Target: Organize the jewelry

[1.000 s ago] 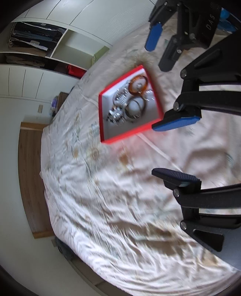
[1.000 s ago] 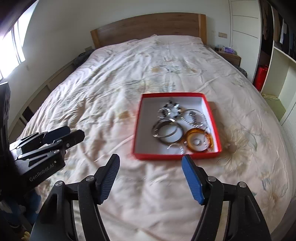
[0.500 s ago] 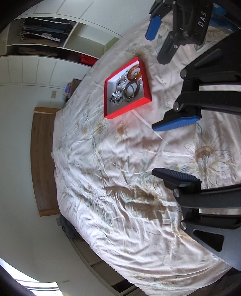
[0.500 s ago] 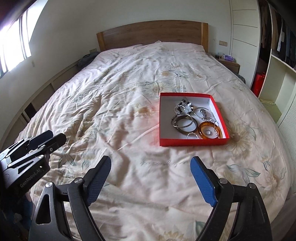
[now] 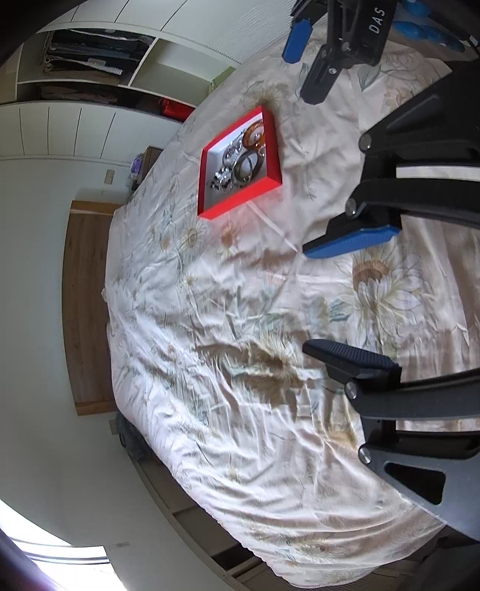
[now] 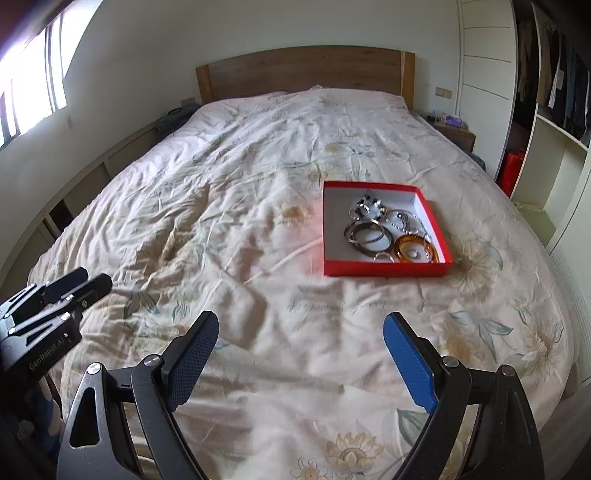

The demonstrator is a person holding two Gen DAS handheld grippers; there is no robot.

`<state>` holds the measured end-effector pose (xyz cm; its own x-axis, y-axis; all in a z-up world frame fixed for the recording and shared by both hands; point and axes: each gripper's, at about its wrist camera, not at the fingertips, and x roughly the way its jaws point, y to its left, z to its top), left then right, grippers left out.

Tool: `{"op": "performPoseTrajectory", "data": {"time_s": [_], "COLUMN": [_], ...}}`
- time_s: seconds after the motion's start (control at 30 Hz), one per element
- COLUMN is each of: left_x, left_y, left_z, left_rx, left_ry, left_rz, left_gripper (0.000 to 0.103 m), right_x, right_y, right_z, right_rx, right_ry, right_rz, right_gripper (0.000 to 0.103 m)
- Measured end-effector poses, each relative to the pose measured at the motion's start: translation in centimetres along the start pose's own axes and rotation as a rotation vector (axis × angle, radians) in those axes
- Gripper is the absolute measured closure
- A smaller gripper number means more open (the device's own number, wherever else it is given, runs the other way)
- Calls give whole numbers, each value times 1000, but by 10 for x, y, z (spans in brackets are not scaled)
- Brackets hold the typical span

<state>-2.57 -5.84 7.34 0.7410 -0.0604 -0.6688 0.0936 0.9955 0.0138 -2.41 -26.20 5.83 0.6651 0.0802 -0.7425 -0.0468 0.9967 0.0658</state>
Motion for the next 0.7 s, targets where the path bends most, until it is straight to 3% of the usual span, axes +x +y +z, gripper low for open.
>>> {"op": "performPoseTrajectory", "data": {"time_s": [0.23,0.7], "left_x": [3,35], "left_y": [0,-5], "left_z": [-7,-20], "left_rx": [7,14], "left_ry": [8,99], "left_rz": [9,-14], "left_gripper": [59,59], "right_x": [8,42], "right_y": [-2,-15], "right_z": [-11,-25], "right_rx": [0,38], "right_ry": [31,109], "right_rz": [17,45], "right_gripper": [13,13]}}
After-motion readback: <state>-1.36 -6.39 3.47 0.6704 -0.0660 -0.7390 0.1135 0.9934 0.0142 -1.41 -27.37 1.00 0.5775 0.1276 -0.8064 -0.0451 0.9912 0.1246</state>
